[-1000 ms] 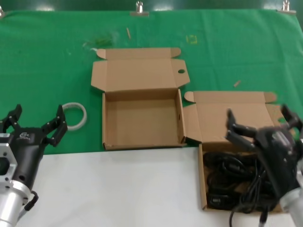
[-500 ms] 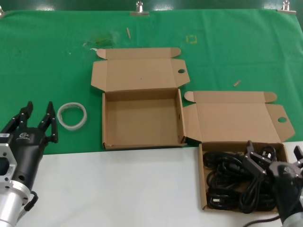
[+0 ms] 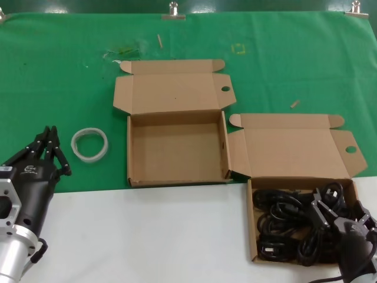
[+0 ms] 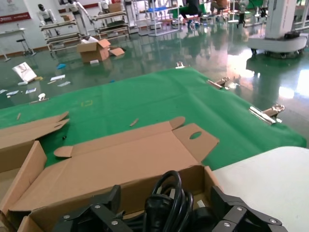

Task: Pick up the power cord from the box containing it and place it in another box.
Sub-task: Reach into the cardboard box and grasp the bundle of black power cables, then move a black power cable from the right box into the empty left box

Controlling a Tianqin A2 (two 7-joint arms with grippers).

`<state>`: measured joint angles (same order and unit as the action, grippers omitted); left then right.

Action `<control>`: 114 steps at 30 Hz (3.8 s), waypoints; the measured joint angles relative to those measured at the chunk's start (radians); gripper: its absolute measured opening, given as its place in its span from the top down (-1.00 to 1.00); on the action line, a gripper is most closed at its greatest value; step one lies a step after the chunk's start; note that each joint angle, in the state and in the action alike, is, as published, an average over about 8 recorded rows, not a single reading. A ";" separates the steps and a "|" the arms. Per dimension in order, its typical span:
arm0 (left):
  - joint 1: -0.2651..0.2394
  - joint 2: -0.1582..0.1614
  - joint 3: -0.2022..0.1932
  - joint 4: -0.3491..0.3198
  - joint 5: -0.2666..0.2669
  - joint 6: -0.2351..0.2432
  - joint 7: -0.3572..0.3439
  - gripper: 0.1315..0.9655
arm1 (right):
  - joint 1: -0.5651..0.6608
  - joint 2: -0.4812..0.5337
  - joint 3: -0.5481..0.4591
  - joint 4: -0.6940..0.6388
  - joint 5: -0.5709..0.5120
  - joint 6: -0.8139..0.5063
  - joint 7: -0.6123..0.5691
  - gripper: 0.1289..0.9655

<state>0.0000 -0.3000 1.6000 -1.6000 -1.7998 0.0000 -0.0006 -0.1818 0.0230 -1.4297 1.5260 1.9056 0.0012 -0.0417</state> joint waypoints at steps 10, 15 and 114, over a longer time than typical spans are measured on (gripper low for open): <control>0.000 0.000 0.000 0.000 0.000 0.000 0.000 0.96 | 0.023 0.003 -0.008 -0.048 -0.005 0.013 0.033 -0.16; 0.000 0.000 0.000 0.000 0.000 0.000 0.000 0.98 | 0.027 0.008 -0.018 -0.059 -0.010 0.031 0.045 -0.10; 0.000 0.000 0.000 0.000 0.000 0.000 0.000 0.98 | 0.968 -0.012 -0.633 -1.076 0.818 -0.309 -0.224 0.34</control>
<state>0.0000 -0.3000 1.6000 -1.6000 -1.7997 0.0000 -0.0003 0.7862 0.0105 -2.0630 0.4505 2.7234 -0.3081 -0.2661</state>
